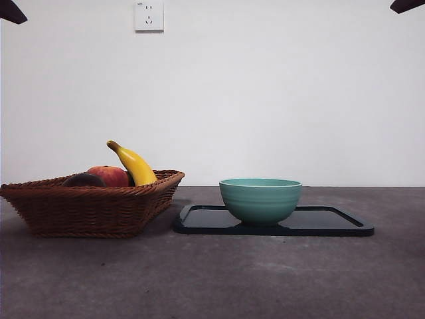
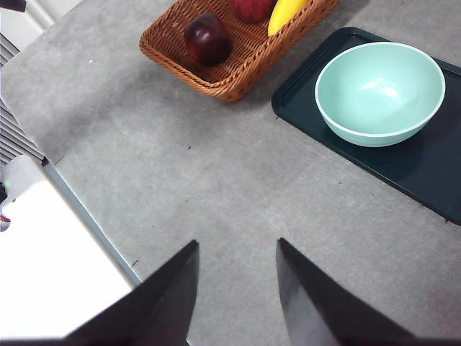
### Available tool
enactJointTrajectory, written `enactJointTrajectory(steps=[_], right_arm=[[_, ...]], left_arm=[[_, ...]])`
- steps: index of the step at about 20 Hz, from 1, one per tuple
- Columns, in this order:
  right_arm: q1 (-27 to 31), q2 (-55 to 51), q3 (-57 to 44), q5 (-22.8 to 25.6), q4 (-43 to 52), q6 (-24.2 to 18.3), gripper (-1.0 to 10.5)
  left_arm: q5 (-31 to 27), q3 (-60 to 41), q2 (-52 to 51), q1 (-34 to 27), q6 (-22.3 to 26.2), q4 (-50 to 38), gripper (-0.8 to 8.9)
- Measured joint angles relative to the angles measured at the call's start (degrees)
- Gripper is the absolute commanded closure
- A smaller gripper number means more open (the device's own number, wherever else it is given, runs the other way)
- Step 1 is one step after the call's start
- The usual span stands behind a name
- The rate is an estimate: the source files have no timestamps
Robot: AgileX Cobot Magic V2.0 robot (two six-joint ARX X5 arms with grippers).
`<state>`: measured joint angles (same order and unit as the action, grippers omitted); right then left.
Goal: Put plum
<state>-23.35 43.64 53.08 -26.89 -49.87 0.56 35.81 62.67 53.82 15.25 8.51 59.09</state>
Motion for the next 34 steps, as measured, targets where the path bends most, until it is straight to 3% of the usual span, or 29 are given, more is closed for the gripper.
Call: enactJointTrajectory(steps=[3, 6, 11, 22, 34], right_arm=[[0.0, 0.5, 0.0, 1.9, 1.6, 3.2, 7.7], [0.1, 3.1, 0.0, 6.0, 6.7, 7.7, 6.7], [3.1, 14.6, 3.8, 9.9, 15.2, 11.3, 6.7], [6.5, 45.4, 19.1, 10.4, 17.7, 11.3, 6.7], [6.2, 58.8, 19.6, 11.8, 20.8, 9.7, 6.9]], left_arm=[[0.0, 0.0, 0.0, 0.0, 0.0, 0.0, 4.44], [0.0, 0.0, 0.0, 0.0, 0.0, 0.0, 4.44], [0.0, 0.0, 0.0, 0.0, 0.0, 0.0, 4.44], [0.0, 0.0, 0.0, 0.0, 0.0, 0.0, 4.44], [0.0, 0.0, 0.0, 0.0, 0.0, 0.2, 4.44]])
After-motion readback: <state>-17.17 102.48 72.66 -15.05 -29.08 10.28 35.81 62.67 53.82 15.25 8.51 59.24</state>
